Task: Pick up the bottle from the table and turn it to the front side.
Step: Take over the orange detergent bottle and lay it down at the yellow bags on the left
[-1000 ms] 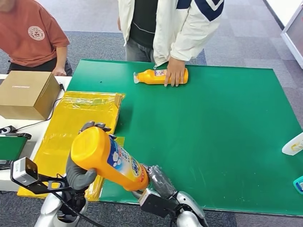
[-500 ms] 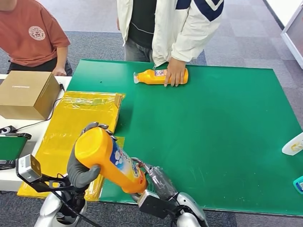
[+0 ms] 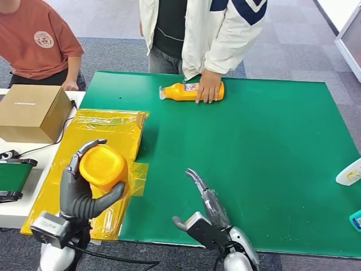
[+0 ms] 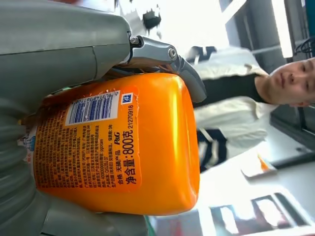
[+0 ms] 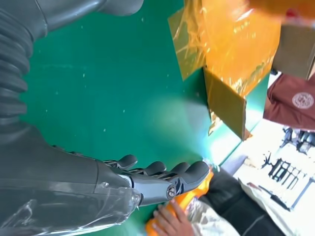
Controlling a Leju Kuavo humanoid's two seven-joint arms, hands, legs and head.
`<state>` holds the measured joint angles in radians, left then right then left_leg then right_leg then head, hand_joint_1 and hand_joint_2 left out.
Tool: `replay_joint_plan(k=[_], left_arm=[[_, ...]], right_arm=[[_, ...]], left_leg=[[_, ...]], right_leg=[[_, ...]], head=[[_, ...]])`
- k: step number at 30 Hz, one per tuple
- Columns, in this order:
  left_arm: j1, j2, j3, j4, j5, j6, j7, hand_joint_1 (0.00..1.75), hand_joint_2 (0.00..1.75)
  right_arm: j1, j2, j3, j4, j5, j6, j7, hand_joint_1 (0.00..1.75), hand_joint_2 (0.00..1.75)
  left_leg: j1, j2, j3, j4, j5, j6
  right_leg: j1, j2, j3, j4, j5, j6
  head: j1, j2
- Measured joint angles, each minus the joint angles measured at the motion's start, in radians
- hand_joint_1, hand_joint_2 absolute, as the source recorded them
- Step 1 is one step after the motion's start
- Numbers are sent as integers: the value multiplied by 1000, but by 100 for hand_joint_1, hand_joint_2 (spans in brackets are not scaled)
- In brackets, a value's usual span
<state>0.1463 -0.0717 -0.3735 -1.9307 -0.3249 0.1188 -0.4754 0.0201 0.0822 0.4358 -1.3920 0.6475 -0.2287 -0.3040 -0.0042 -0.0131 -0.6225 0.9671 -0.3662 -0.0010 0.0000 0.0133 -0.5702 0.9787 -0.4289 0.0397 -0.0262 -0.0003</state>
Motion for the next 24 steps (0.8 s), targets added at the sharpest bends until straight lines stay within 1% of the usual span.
replay_joint_plan(k=[2, 4, 6, 8, 11, 13, 18, 24], left_arm=[[-5, 9, -12, 0, -204, 103, 66, 175, 175], [-17, 21, -28, 9, -437, 203, 158, 175, 175], [-38, 32, -41, 38, -643, 274, 254, 175, 175], [-67, 43, -50, 91, -783, 308, 336, 175, 175], [-122, 61, -51, 218, -876, 324, 410, 175, 175], [-157, 73, -46, 310, -888, 333, 422, 175, 175], [-233, 98, -35, 500, -947, 327, 417, 175, 175], [-323, 107, -64, 693, -1064, 326, 408, 175, 175]], right_arm=[[1, 0, -6, -5, 0, 2, 0, 0, 175], [0, 0, -10, -9, 2, 10, 0, 0, 175], [-2, 0, -12, -13, 4, 24, 0, 0, 175], [-9, 1, -13, -16, 3, 38, 0, 0, 175], [-28, 2, -10, -18, -9, 53, -3, 0, 175], [-40, 2, -6, -21, -18, 58, -3, 0, 175], [-60, 1, 5, -36, -34, 65, -5, 0, 175], [-94, 1, 34, -43, -48, 81, -15, 0, 175]], left_leg=[[0, 0, 0, 0, 0, 0], [0, 0, 0, 0, 0, 0], [0, 0, 0, 0, 0, 0], [0, 0, 0, 0, 0, 0], [0, 0, 0, 0, 1, 0], [0, 0, 0, 0, 1, 0], [0, 0, 0, 0, 2, 0], [0, 0, 0, 0, 2, 0]], right_leg=[[0, 0, -1, 0, 0, 0], [0, 0, -1, 0, 0, 0], [0, 0, -1, 0, 0, 0], [0, 0, 0, 0, 0, 0], [0, 0, 0, 1, 1, 0], [0, 0, 0, 1, 2, 0], [0, 0, 0, 1, 2, 0], [0, 0, 0, 1, 2, 0]], head=[[0, 0], [0, 0], [0, 0], [0, 0], [0, 0], [0, 0], [0, 0], [0, 0]])
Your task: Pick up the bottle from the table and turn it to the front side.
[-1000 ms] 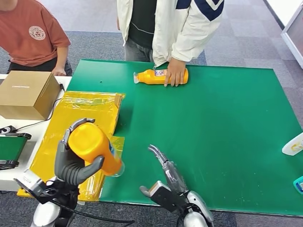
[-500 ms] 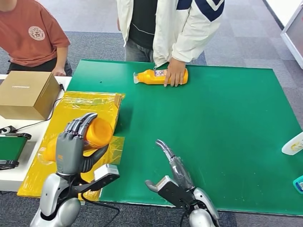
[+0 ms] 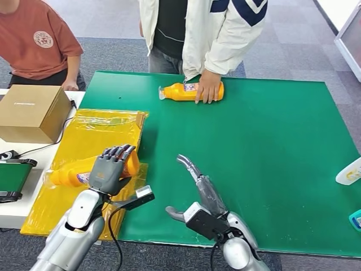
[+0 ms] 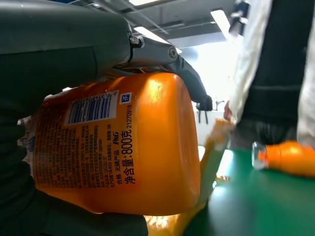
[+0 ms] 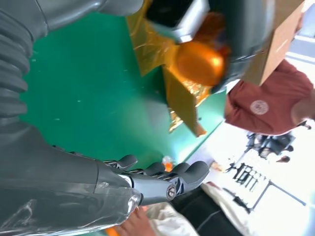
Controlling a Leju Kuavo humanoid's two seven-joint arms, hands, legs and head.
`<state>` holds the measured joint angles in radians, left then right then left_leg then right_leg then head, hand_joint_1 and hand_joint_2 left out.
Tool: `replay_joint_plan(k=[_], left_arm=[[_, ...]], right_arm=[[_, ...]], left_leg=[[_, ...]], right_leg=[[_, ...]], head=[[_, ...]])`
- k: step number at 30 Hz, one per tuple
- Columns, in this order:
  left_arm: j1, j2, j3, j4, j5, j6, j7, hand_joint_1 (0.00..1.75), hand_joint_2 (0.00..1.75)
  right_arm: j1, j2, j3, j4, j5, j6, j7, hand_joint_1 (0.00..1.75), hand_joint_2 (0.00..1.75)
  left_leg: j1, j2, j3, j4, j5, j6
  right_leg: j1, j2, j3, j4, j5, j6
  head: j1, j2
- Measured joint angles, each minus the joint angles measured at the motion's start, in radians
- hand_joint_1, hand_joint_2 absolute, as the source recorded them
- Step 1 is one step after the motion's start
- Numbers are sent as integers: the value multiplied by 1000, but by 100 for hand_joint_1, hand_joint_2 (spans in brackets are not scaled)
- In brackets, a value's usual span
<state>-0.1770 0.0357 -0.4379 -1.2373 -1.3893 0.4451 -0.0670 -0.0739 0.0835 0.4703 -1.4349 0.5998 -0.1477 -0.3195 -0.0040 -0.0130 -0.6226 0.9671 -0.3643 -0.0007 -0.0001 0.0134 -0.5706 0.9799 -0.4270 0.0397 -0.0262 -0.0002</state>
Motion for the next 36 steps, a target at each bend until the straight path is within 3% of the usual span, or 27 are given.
replay_joint_plan(k=[2, 5, 6, 9, 24, 29, 31, 33, 36], left_arm=[[-29, -1, -19, 58, -14, 14, 0, 175, 175], [-65, -5, -47, 124, -27, 46, 0, 44, 175], [-73, -6, -55, 137, -30, 58, 0, 0, 131], [-88, -8, -76, 160, -25, 79, -2, 0, 0], [-73, -1, -115, 164, 73, 62, -47, 0, 0], [-21, -1, -93, 87, 311, 65, -131, 0, 0], [14, -6, -66, 27, 503, 20, -202, 0, 87], [57, -17, -30, -51, 753, -92, -294, 0, 175], [125, -34, 15, -164, 1064, -281, -396, 0, 175]], right_arm=[[-9, 0, 15, -4, -2, 2, -4, 0, 175], [-18, 0, 37, -11, -8, 1, -6, 0, 175], [-21, 0, 42, -13, -11, 0, -6, 0, 175], [-28, -1, 56, -16, -16, -10, -6, 0, 175], [-29, -10, 87, -45, 4, -44, -12, 0, 175], [-17, -16, 87, -56, 20, -67, -2, 0, 175], [-4, -20, 86, -66, 17, -71, 1, 0, 175], [12, -25, 82, -79, -21, -59, -5, 0, 175], [35, -31, 65, -103, -139, -1, -22, 0, 175]], left_leg=[[0, 0, 0, 0, 0, 0], [0, 0, 0, 0, 0, 0], [0, 0, 0, 0, 0, 0], [0, 0, 0, 0, 0, 0], [0, 0, 0, 0, 0, 0], [0, 0, 0, 0, 0, 0], [0, 0, 0, 0, -1, 0], [0, 0, 0, 0, -1, 0], [0, 0, 0, 0, -2, -1]], right_leg=[[0, 0, 0, 0, 0, 0], [0, 0, 0, 0, 0, 0], [0, 0, 0, 0, 0, 0], [0, 0, 0, 0, 0, 0], [0, 0, 0, 0, 0, 0], [0, 0, 0, 0, 0, 0], [0, 0, 0, 0, -1, -1], [0, 0, 0, 0, -1, -1], [0, 0, 0, 0, -2, -1]], head=[[0, 0], [0, 0], [0, 0], [0, 0], [0, 0], [0, 0], [0, 0], [0, 0], [0, 0]])
